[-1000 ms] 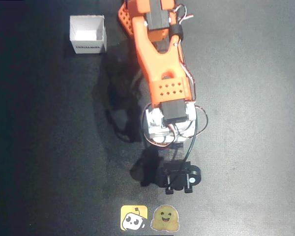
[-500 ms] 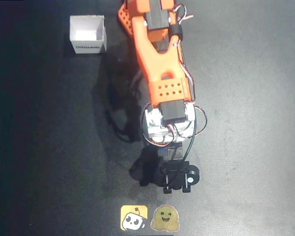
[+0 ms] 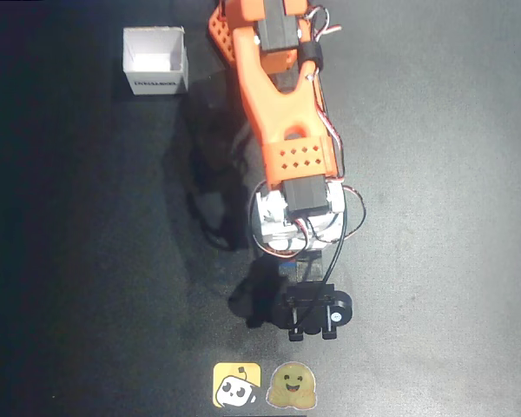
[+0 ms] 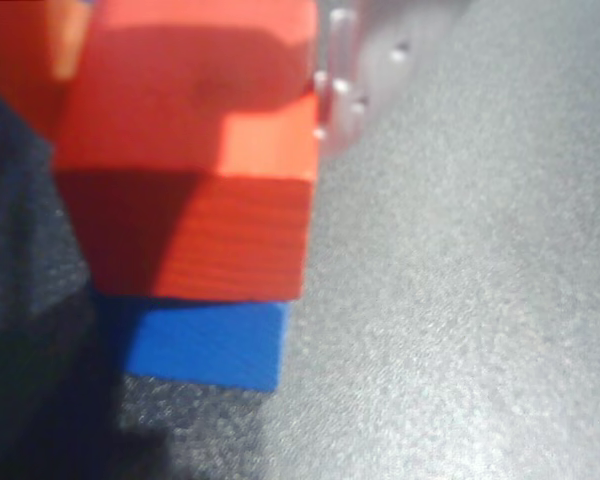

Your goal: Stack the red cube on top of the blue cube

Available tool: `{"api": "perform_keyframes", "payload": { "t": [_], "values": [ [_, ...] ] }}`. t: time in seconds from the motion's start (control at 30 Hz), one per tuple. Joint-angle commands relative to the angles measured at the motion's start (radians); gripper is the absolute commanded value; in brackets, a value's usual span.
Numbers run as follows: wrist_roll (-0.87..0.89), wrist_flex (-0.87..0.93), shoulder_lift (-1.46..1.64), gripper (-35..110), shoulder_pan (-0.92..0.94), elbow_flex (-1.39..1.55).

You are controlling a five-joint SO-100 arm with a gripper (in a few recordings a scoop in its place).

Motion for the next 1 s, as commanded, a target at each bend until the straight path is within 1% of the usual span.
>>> {"api": "perform_keyframes", "payload": {
  "t": [0.0,0.13,0.4,0.57,0.63,0.67,0.73,0.77,0.97],
  "values": [
    [0.009,-0.011,0.055,17,0.000,0.000],
    [0.008,-0.021,0.069,26,0.002,0.000],
    [-0.008,-0.038,0.095,28,0.002,-0.009],
    [-0.026,-0.087,0.235,28,-0.012,-0.014],
    [-0.087,-0.181,0.319,27,-0.015,0.015],
    [-0.098,-0.233,0.362,21,-0.011,0.044],
    [-0.118,-0.373,0.476,2,0.005,0.170],
    [-0.120,-0.442,0.543,0,0.011,0.259],
    [-0.120,-0.827,1.012,0,0.046,0.940]
  ]
}}
